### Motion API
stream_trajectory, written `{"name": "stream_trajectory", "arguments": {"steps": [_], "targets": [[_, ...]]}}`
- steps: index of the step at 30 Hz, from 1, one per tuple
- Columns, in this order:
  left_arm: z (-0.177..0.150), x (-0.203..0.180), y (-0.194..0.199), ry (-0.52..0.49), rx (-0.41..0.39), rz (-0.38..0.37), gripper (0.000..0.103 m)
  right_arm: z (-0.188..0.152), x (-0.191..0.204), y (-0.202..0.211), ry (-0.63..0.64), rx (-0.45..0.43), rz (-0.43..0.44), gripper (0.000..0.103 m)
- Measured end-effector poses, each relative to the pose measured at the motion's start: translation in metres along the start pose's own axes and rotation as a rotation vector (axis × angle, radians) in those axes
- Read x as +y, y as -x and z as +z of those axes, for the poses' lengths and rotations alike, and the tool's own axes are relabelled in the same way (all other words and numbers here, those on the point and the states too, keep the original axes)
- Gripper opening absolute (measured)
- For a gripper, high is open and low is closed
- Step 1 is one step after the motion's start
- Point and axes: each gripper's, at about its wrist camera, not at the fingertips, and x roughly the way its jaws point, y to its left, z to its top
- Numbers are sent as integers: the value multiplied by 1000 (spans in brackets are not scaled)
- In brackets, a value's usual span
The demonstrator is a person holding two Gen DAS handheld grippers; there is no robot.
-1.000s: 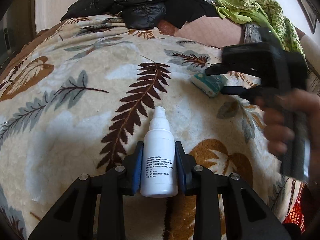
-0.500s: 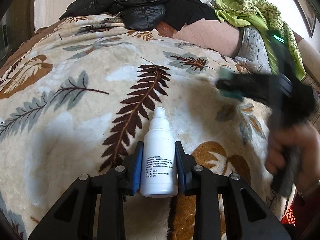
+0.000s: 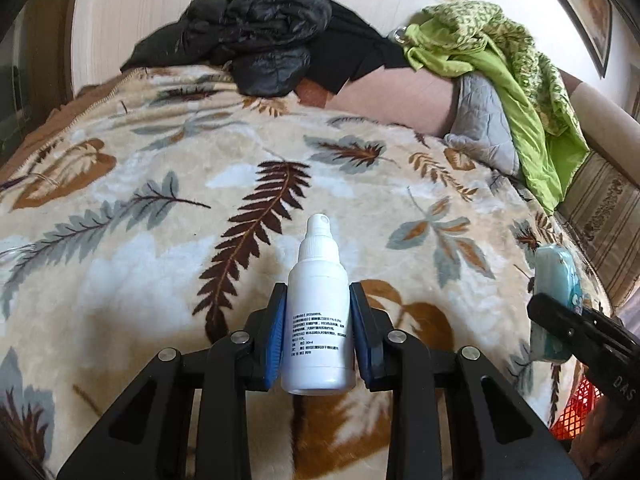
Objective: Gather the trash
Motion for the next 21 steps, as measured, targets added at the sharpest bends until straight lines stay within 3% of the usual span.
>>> {"name": "stream_trajectory", "arguments": {"steps": [7,11,15,21], "targets": [[-34,-18,38,-8,-21,19,29,-21,7,23,7,-9,35,29],[-48,-35,56,-68,-59,45,29,-25,13,29,41,-33,26,29],[-54,-45,63,-126,-88,67,29,-25,9,31,11,-30,37,29],[-52,-44,68,-135,-112,92,29,-25,15,36,27,-42,34,29]]}}
